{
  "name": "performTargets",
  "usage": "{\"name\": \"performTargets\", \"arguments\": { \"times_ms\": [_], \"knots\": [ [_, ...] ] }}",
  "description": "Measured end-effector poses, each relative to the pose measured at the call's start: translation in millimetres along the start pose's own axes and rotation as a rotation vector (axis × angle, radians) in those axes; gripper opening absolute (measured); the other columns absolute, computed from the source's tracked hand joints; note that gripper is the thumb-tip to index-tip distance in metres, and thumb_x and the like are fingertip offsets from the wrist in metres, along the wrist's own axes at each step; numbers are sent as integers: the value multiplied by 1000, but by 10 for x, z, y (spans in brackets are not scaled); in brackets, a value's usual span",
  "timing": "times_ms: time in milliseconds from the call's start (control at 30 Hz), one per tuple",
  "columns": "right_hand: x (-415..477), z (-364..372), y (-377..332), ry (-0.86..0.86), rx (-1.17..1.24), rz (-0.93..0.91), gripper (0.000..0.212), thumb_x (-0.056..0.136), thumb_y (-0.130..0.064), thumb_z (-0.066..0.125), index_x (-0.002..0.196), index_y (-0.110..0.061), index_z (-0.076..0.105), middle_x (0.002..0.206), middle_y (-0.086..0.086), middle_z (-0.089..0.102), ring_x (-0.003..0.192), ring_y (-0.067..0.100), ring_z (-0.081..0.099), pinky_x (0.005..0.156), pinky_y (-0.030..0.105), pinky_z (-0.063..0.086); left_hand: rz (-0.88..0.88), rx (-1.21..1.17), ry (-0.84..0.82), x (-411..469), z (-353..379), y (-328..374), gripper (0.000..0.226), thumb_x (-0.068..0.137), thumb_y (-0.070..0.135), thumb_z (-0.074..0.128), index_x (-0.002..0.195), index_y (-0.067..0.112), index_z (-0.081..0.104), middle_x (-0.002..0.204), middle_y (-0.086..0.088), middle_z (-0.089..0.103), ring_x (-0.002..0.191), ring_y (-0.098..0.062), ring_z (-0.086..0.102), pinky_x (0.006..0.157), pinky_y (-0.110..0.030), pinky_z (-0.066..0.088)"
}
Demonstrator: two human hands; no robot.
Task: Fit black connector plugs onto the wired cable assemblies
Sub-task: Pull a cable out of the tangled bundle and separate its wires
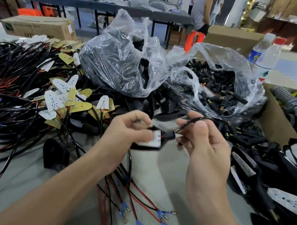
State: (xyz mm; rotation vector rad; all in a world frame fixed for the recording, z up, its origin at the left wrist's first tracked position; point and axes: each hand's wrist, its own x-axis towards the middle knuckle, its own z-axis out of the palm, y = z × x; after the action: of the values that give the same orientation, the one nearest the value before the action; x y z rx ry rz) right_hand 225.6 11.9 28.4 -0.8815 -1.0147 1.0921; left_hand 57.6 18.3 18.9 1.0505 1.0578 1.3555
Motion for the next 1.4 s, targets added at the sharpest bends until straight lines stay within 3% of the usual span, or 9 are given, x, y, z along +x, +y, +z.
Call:
{"name": "performTargets", "arguments": {
  "times_ms": [133,233,433,567,733,900,1167,1300,1400],
  "knots": [
    [73,-62,-53,-37,-92,77,26,101,-5,55,85,-12,75,75,12,75,66,18,67,64,29,57,-87,266,-429,-77,40,-61,33,74,-1,81,103,12,74,71,-4,64,61,-10,54,61,-17,43],
    [39,-26,-30,-136,-94,130,23,99,0,54,87,-5,73,69,12,73,58,15,63,57,24,56,-100,340,-524,-106,101,-84,34,79,-4,82,92,25,71,61,11,48,54,0,39,55,-10,35],
    [86,-63,23,-314,-190,167,27,95,7,57,94,-12,76,75,6,76,66,10,67,64,15,52,-124,411,-392,-98,102,-154,15,80,-9,78,86,1,69,55,14,57,53,1,47,60,-15,40],
    [76,-64,64,-414,-258,199,29,94,4,60,89,-17,79,82,4,79,77,11,74,72,18,56,-88,477,-339,-113,112,-171,27,77,-8,82,75,19,78,55,12,61,55,0,49,62,-14,41],
    [75,-59,35,-533,-275,162,31,88,1,57,93,-21,78,81,4,78,76,11,72,78,20,55,-71,524,-329,-104,97,-153,32,71,0,89,58,10,62,57,2,41,59,-15,36,59,-28,30],
    [101,-91,59,-375,-112,237,46,86,16,50,110,-15,74,82,9,76,66,16,62,70,24,55,-141,539,-412,-132,109,-154,34,69,13,88,66,6,55,59,-6,34,58,-22,24,53,-27,23],
    [192,-171,28,-168,82,316,27,103,0,48,120,-12,66,78,16,72,55,19,57,59,23,52,-224,694,-583,-246,239,-142,36,63,38,89,82,13,71,68,-8,68,58,-18,44,57,-35,33],
    [210,-208,59,-220,-53,359,22,99,2,51,111,-4,68,66,13,65,47,18,50,47,26,45,-213,407,-320,-212,332,-148,25,75,39,87,88,19,78,84,5,77,75,-11,69,67,-25,56],
    [190,-264,79,-390,-190,404,21,97,1,54,98,-2,74,66,16,64,48,20,49,49,24,44,-215,367,-116,-168,291,-151,37,102,44,54,103,14,76,92,-4,79,79,-23,75,64,-29,60]
  ]
}}
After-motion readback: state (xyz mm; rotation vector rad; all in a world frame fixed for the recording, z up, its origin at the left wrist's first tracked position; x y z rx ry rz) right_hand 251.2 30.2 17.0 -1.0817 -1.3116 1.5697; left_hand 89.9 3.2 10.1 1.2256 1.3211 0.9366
